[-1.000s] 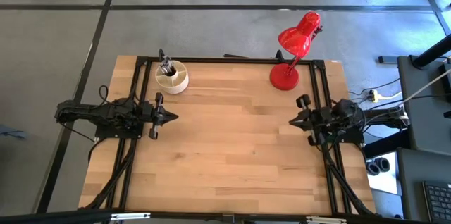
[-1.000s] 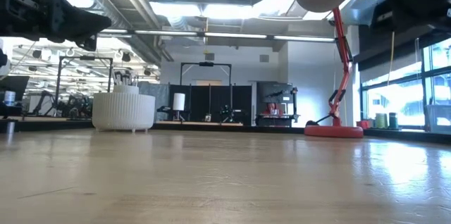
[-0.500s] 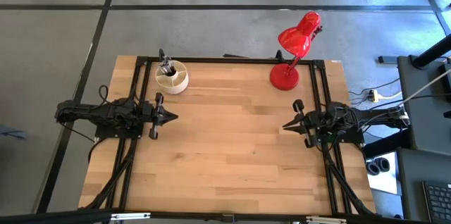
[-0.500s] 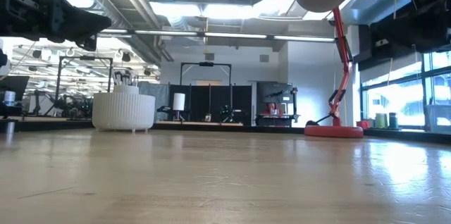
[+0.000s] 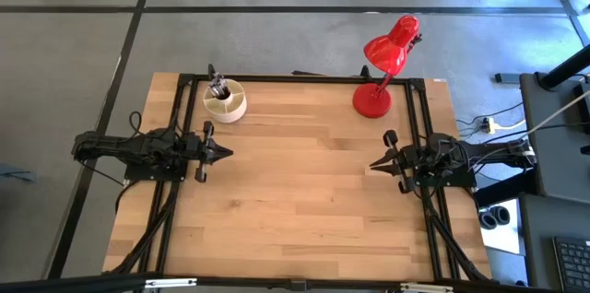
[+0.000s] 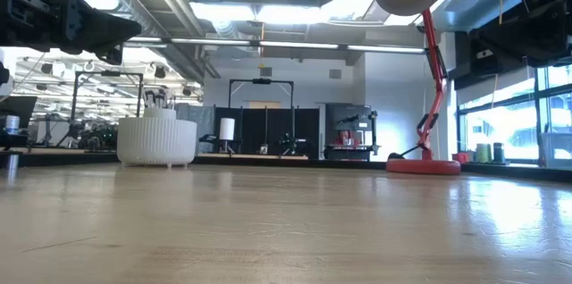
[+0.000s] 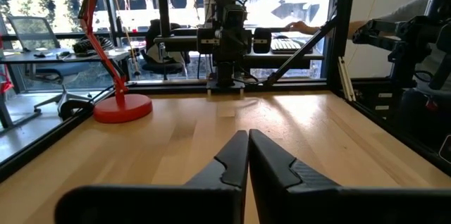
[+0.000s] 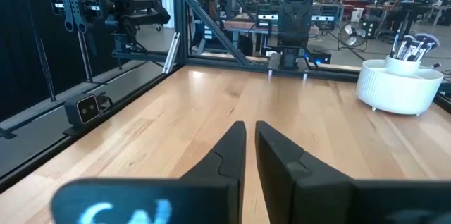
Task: Put items in baskets/containers
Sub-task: Return to Home Position
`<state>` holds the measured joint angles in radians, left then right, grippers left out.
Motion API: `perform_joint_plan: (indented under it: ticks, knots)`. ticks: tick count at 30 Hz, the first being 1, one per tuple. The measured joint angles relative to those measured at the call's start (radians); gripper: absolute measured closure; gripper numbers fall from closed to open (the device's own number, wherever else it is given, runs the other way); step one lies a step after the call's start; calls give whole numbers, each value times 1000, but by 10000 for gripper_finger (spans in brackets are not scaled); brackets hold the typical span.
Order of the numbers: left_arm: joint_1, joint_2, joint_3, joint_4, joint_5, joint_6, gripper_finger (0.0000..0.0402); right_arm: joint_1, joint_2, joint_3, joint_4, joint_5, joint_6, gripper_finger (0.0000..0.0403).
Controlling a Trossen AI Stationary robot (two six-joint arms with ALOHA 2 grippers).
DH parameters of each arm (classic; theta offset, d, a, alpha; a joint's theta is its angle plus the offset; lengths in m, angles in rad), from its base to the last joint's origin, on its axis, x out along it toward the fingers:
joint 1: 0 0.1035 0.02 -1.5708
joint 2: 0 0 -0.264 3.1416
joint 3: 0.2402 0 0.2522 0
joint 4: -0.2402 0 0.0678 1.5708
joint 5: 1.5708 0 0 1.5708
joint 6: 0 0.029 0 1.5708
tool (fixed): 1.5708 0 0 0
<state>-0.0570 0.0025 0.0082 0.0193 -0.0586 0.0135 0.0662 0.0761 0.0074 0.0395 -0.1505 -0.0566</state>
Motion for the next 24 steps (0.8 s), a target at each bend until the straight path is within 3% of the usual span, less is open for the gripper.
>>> perform_joint_plan:
  ticks: [24]
  knots:
    - [0, 0, 0, 0, 0, 0, 391, 0, 0, 0, 0, 0, 0, 367]
